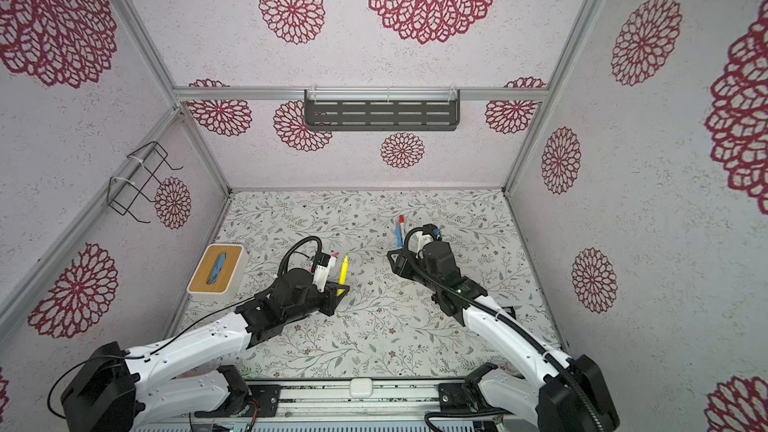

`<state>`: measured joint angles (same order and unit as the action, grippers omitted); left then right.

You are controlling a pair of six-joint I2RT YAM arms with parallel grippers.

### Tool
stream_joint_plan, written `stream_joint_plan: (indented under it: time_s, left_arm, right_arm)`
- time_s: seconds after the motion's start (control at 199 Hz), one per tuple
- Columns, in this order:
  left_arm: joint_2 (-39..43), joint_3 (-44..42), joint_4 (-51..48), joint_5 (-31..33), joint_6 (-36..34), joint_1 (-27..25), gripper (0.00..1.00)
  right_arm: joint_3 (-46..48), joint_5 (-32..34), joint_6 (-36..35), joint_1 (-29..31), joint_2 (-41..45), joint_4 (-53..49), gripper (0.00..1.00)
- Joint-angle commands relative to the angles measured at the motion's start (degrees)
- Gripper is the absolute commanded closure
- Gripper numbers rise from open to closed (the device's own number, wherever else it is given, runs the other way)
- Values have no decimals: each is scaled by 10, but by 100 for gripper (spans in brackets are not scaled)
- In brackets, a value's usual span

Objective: Insert the pens into the pen caps
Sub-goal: 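Move the open right gripper over the clear caps while the left holds the highlighter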

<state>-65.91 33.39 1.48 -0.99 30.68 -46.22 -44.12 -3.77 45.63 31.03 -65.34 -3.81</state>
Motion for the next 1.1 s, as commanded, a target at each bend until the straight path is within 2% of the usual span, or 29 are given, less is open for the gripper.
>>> stream_joint_plan:
  time_s: [0.0, 0.115, 0.251, 0.557, 0.859, 1.1]
  left_arm:
    - [18, -8, 11, 0, 1, 2, 100]
    - [26, -10, -2, 5, 3, 2, 100]
    - [34, -16, -8, 10, 4, 2, 100]
    - [42, -31, -3, 16, 6, 2, 100]
    - [52, -40, -2, 17, 7, 2, 100]
    - [53, -43, 1, 23, 3, 2, 100]
  right_arm:
    - [-49, 90, -6, -16, -48, -167, 48]
    - [-56, 102, 22, -23, -94, -184, 55]
    - [-68, 102, 72, -23, -148, -188, 56]
    - [-150, 118, 136, -22, -252, -262, 57]
    - [-184, 95, 161, -16, -300, -266, 57]
    - [-222, 119, 169, -1, -338, -308, 58]
